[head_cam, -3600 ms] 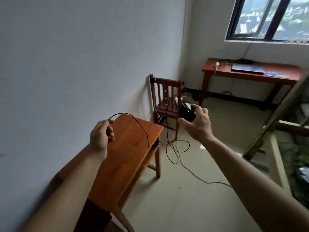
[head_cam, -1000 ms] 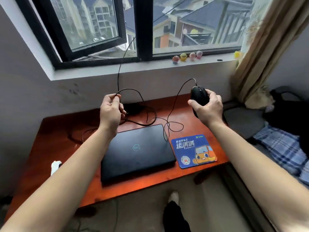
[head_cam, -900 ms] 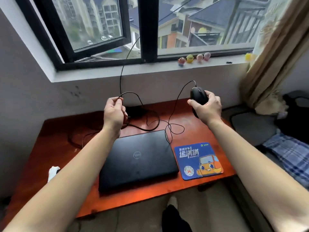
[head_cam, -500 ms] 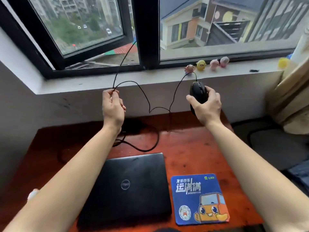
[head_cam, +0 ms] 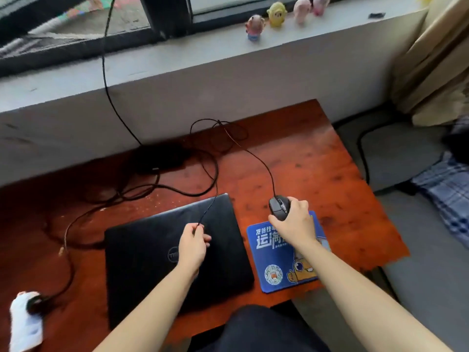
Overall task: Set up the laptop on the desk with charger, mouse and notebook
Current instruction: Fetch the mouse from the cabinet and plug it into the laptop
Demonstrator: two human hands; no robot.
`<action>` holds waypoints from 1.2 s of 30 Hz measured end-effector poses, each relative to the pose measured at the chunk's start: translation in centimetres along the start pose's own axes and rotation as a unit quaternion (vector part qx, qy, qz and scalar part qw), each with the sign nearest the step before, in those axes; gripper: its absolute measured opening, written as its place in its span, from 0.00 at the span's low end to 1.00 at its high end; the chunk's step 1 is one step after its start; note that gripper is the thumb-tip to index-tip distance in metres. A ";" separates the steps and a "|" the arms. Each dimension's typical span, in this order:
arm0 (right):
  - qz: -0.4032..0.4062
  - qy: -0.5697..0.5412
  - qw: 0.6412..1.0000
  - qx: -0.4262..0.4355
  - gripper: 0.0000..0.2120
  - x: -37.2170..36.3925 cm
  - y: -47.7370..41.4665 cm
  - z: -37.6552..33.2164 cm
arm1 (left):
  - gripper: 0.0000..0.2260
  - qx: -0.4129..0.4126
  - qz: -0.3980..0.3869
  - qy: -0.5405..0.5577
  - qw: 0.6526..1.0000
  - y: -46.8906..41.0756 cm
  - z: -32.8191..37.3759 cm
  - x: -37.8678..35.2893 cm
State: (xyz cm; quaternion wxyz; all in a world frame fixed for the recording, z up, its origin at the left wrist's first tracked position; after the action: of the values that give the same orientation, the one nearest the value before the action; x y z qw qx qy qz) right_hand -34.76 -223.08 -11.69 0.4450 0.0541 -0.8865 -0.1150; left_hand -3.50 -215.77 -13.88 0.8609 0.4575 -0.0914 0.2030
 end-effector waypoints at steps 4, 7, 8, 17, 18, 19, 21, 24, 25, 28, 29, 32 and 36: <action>0.011 0.071 0.997 0.006 0.36 -1.2 3.8 1.1 | 0.07 0.021 -0.014 -0.016 1.000 -0.1 -2.6 0.6; 0.001 0.139 0.990 0.014 0.38 -2.2 6.1 1.9 | 0.07 0.036 -0.022 -0.013 0.999 -0.4 -4.0 1.4; -0.011 0.157 0.987 0.012 0.39 -2.6 6.6 2.3 | 0.07 0.038 -0.022 -0.009 0.999 -0.6 -4.2 1.6; -0.011 0.208 0.978 -0.001 0.42 -3.4 7.8 3.3 | 0.05 0.070 -0.030 0.047 0.996 -0.8 -5.5 2.7; -0.017 0.209 0.978 -0.007 0.44 -3.4 7.5 3.2 | 0.05 0.075 -0.031 0.057 0.995 -0.8 -5.4 2.9; -0.021 0.206 0.978 -0.009 0.45 -3.4 7.3 3.0 | 0.05 0.077 -0.030 0.067 0.994 -0.9 -5.2 3.2; -0.014 0.189 0.982 0.013 0.45 -3.1 6.3 1.3 | 0.05 0.071 -0.019 0.084 0.994 -0.9 -4.2 4.3; 0.006 0.145 0.987 0.070 0.39 -2.7 4.2 -3.1 | 0.05 0.036 0.018 0.097 0.995 -0.7 -1.5 7.2; 0.013 0.125 0.988 0.089 0.37 -2.7 3.5 -4.8 | 0.05 0.016 0.039 0.095 0.995 -0.5 -0.4 8.6; 0.012 0.073 0.984 0.160 0.33 -3.6 1.1 -10.4 | 0.04 -0.026 0.099 0.106 0.989 0.4 2.2 13.2; -0.002 0.054 0.981 0.187 0.32 -4.6 0.3 -12.5 | 0.04 -0.036 0.113 0.124 0.985 0.9 2.6 15.0; -0.091 -0.045 0.975 0.199 0.25 -8.7 -1.4 -17.3 | 0.03 -0.053 0.144 0.142 0.978 2.3 2.4 19.0; -0.255 -0.289 0.922 0.029 0.18 -16.1 0.0 -23.1 | 0.04 -0.058 0.177 0.136 0.973 3.9 0.1 23.4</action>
State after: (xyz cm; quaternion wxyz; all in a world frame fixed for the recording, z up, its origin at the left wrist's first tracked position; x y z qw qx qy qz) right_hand -6.61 -223.49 -10.84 0.1231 0.2557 -0.9357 -0.2096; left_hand 15.87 -207.71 -2.92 0.8408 0.3513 -0.0644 0.4069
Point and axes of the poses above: each hand's wrist, its own y-axis away from the middle knuckle, its own x-axis out of the back of the hand, z = x × y, the point moved 9 cm from there along -y, towards the middle knuckle, and after that the axes turned 14 degrees about x, right-handed, at the moved point
